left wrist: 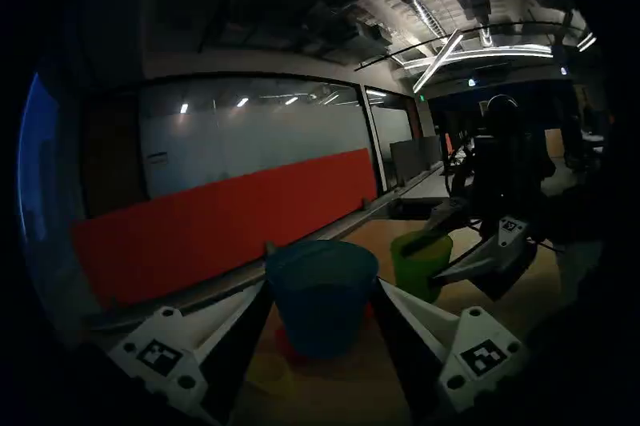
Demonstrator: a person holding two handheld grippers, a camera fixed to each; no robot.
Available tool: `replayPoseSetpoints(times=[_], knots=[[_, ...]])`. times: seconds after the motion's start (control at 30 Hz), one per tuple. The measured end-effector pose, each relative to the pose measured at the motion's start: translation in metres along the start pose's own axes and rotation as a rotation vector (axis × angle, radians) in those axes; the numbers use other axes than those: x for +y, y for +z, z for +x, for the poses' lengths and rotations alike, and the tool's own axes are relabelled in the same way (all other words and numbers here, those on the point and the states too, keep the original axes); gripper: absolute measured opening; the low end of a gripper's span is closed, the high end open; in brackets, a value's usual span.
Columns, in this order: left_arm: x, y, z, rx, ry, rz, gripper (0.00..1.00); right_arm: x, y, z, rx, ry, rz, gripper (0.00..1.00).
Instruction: Pour water
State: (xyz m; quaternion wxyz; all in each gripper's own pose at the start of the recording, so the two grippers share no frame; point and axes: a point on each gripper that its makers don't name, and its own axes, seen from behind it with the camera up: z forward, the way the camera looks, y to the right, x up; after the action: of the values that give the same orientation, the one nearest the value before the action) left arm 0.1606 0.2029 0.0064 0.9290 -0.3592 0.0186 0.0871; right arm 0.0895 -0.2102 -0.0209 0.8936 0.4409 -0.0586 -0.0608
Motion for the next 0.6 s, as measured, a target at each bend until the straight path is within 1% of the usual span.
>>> replayPoseSetpoints(times=[0.17,0.3,0.6], knots=[[0.0,0.004,0.007,-0.003,0.07,0.004,0.84,-0.004,0.001,-0.002,0.0,0.003,0.013,1.0],[0.003,0.007,0.014,-0.004,0.128,0.002,0.84,-0.008,0.002,-0.005,0.0,0.007,0.025,1.0],[0.004,0.01,0.031,0.0,0.236,0.01,0.84,-0.02,0.006,-0.012,0.001,0.015,0.056,1.0]])
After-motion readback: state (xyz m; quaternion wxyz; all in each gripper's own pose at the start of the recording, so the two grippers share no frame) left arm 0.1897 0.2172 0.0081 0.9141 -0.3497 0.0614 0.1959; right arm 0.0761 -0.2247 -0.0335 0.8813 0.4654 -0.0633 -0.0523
